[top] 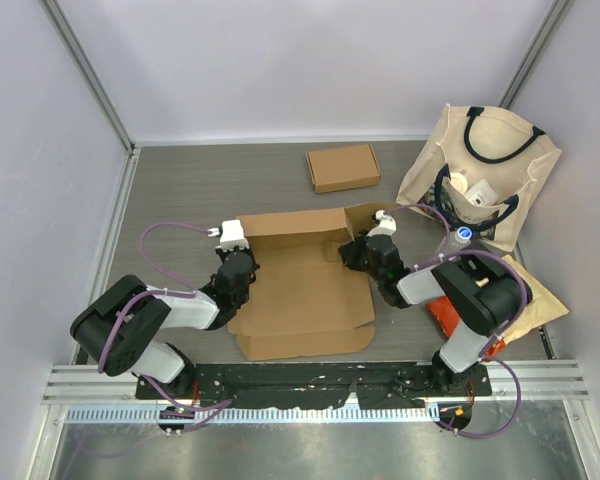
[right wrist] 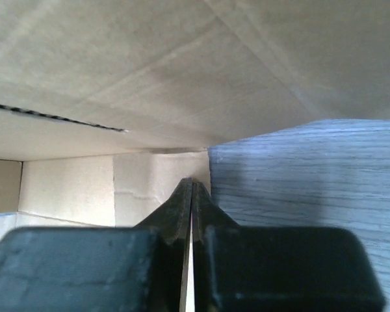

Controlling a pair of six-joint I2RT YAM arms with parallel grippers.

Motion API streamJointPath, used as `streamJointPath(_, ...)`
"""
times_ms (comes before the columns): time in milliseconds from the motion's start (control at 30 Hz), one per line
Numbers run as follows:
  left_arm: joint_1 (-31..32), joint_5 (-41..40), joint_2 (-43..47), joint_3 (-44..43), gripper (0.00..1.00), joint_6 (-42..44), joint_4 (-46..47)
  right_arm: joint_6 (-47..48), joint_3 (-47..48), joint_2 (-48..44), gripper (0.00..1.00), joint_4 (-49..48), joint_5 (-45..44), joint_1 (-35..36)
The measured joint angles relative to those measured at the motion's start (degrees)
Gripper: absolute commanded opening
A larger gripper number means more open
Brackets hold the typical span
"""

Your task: Fold the paper box

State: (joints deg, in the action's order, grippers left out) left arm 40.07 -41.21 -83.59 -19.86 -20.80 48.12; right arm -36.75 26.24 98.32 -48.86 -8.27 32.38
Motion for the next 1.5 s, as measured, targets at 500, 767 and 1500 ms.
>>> streamJointPath(500, -0.1, -0.9, -0.1, 0.0, 0.00, 0.3, 0.1, 12.0, 34.2, -30.8, 0.59, 84.1, -6.6, -0.2)
streamJointPath(767, -0.1, -0.7, -0.2, 0.4, 0.00, 3.4, 1.4, 40.5, 56.6, -19.5, 0.68, 92.9, -10.2, -1.4)
streamJointPath(1500, -0.1, -0.5, -0.7, 1.4, 0.00, 4.9, 4.4, 59.7, 62.8, -6.7, 0.34, 101.1, 15.3, -10.0)
